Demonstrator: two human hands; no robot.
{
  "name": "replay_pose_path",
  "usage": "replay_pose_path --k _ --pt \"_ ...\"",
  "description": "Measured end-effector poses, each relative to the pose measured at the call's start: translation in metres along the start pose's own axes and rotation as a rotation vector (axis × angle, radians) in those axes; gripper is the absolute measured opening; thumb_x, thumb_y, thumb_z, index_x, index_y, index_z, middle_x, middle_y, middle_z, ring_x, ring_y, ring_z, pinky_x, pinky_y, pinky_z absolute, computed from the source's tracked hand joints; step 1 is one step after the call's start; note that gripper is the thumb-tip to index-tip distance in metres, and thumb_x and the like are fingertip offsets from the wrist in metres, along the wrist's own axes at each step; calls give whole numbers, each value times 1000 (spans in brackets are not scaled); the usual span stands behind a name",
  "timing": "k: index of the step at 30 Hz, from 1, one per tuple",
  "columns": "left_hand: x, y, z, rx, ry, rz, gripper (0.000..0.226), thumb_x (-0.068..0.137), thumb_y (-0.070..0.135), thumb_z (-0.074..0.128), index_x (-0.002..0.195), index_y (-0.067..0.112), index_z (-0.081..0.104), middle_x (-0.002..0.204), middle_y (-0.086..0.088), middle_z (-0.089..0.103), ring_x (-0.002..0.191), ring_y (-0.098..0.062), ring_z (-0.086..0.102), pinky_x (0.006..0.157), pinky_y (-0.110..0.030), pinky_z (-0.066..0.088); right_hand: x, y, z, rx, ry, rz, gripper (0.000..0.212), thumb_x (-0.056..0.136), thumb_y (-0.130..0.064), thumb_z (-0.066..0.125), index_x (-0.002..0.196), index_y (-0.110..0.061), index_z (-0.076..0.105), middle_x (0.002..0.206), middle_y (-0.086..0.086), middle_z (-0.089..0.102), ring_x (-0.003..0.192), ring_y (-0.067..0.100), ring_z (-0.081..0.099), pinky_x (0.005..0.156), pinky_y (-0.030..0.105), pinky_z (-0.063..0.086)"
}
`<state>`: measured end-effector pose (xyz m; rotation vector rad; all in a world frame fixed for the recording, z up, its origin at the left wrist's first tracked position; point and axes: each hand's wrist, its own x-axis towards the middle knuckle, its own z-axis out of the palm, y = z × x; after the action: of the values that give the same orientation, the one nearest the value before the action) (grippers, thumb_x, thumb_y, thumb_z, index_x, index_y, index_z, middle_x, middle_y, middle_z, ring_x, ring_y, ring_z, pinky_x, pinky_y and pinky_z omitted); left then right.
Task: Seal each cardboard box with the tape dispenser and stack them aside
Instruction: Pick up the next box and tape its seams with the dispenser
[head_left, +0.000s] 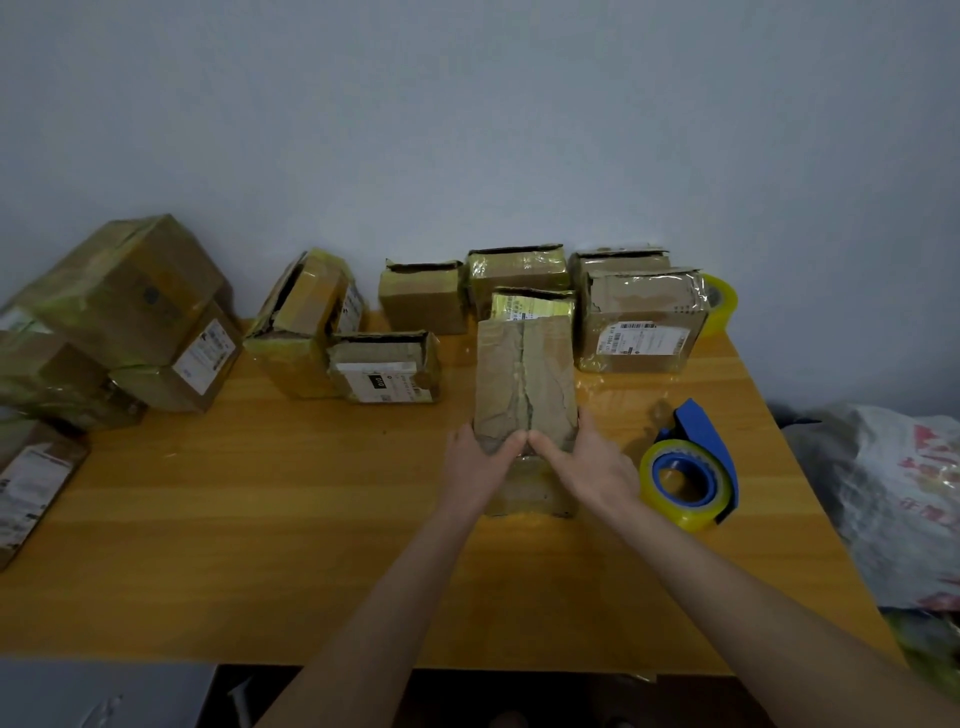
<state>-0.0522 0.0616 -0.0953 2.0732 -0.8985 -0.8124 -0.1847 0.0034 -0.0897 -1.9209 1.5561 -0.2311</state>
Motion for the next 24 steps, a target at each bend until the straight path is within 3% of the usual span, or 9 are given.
replay_pose_path --k 3,8,11,13,15,21,24 --pt "2 0 0 -31 12 -40 70 78 49 70 133 10 50 128 -8 54 116 -24 54 95 -44 49 4 2 3 -41 -2 20 76 86 -69 46 139 -15 37 112 6 64 98 28 63 64 31 42" --pt "-2 0 -5 140 90 97 33 96 36 51 116 11 59 110 -7 65 94 -18 59 81 -34 51 7 5 -4 -27 -47 -47 57 99 -54 33 135 -11 43 110 8 64 98 29 60 71 33 40" --pt "-3 -1 -6 151 50 128 42 97 43 47 126 12 53 120 -5 62 97 -14 57 76 -25 44 7 7 -10 57 -105 -62 60 98 -56 32 138 -12 42 115 7 63 99 26 59 78 36 47" --pt "-4 0 -4 111 3 43 67 88 56 55 138 13 41 129 -2 56 114 -21 56 84 -29 46 3 5 -9 88 -132 -47 79 89 -69 40 143 -13 35 121 7 62 104 27 60 77 35 49" --pt "-3 2 -2 80 -6 -6 76 82 58 62 140 16 37 131 -1 54 118 -24 54 88 -32 47 2 3 -5 97 -137 -30 89 84 -74 44 148 -15 28 124 6 61 107 28 60 81 36 50" --pt "-1 1 -4 280 61 107 41 101 35 40 130 7 49 120 -9 61 109 -27 58 90 -38 47 1 5 -11 91 -155 -58 66 100 -53 30 151 -12 21 132 12 57 116 32 56 94 42 48" --pt "1 0 -19 277 -1 152 39 104 29 33 132 7 48 123 -8 59 104 -21 56 84 -29 44 -12 3 -14 126 -152 -68 63 103 -49 22 152 -11 20 131 12 58 114 29 57 87 36 45"
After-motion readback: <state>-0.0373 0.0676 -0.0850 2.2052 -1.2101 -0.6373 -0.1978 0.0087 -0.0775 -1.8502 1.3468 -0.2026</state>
